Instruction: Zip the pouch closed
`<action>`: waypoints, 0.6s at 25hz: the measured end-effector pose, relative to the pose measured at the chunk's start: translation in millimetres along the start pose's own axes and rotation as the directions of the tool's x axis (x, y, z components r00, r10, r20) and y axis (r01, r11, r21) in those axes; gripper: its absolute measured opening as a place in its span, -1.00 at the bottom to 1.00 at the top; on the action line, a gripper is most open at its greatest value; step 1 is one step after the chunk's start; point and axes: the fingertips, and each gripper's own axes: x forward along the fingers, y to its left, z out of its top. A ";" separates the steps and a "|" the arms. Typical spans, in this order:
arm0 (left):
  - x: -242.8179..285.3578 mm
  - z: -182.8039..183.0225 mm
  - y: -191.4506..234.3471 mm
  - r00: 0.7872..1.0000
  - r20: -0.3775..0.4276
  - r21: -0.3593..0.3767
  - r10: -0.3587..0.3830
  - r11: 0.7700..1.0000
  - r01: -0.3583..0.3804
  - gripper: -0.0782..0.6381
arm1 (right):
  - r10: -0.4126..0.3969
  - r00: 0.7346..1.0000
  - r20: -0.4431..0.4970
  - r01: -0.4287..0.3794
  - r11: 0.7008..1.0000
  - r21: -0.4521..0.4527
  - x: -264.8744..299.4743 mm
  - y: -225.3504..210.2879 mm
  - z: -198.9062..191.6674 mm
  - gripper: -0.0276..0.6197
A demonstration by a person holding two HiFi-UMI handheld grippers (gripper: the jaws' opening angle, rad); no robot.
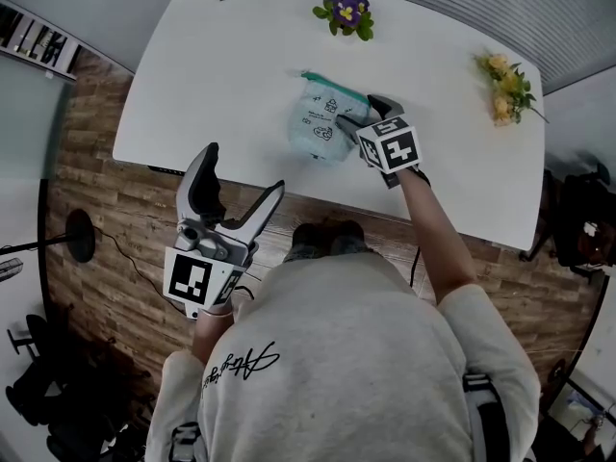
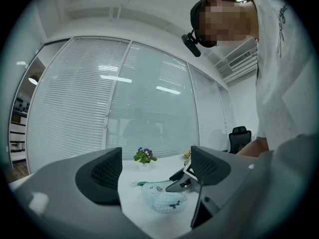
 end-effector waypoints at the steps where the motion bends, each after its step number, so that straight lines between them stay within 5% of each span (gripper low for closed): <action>1: 0.0 -0.3 0.8 1.000 -0.001 0.000 -0.001 1.000 0.001 0.37 | -0.012 1.000 -0.012 0.012 1.000 -0.024 1.5 0.5 -1.7 0.06; 8: -4.2 0.5 4.5 1.000 0.005 -0.003 -0.005 1.000 0.005 0.37 | -0.060 0.998 -0.012 0.058 0.991 -0.121 2.7 3.6 -4.8 -0.05; 12: -4.7 0.4 4.1 1.000 0.014 -0.004 -0.010 1.000 0.010 0.37 | -0.086 0.996 -0.026 0.079 0.976 -0.204 1.4 0.2 -9.2 -0.66; 15: -5.4 1.2 4.4 1.000 0.015 -0.001 -0.017 1.000 0.017 0.37 | -0.098 0.995 -0.031 0.089 0.972 -0.218 1.7 -1.5 -9.4 -0.68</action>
